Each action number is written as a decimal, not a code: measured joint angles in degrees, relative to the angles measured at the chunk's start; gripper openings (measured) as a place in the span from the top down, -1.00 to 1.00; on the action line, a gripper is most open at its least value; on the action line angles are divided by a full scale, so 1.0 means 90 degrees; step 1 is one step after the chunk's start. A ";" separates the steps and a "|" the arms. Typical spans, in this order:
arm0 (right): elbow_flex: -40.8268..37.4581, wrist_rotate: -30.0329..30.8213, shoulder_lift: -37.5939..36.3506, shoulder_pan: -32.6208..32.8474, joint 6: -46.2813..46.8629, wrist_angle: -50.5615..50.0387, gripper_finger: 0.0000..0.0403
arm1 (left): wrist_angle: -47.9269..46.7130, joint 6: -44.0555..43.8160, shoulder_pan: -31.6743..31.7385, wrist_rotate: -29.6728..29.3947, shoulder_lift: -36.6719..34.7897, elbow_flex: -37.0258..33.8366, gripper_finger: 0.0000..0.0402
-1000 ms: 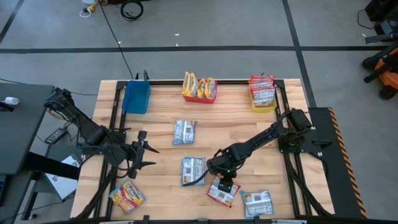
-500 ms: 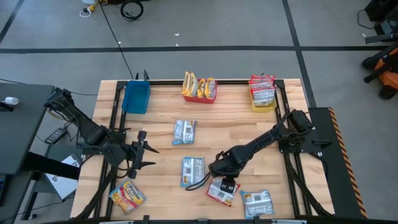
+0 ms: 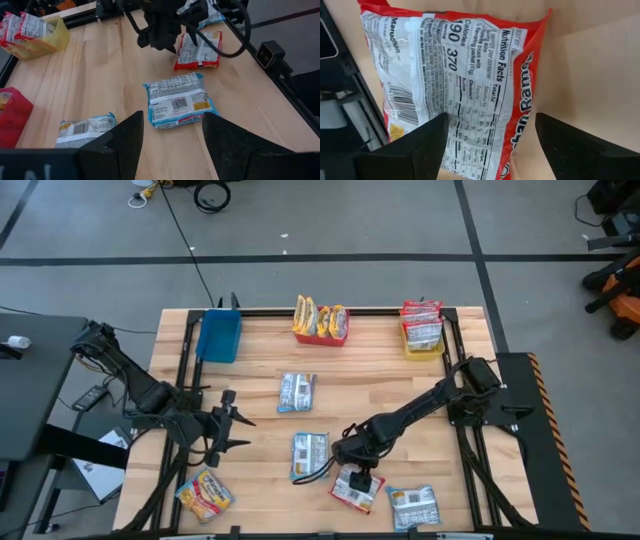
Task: Sort Maruchan noodles
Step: Put the red noodle pack into the yellow bin
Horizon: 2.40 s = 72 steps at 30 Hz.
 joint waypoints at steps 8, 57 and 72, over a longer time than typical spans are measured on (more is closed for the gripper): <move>-0.0075 0.0132 0.0080 -0.0036 -0.0566 0.0441 -0.29 | -0.0037 -0.0019 0.0000 -0.0002 -0.0002 0.0000 -0.03; -0.2380 0.9242 -0.4071 -0.2467 -0.0798 -0.6133 0.95 | -0.0068 0.0045 0.0002 -0.0128 -0.0001 0.0000 -0.03; -0.2961 0.9141 -0.4350 -0.3599 -0.3927 -0.5020 0.94 | -0.0001 0.0143 0.0007 -0.0276 0.0000 0.0000 -0.03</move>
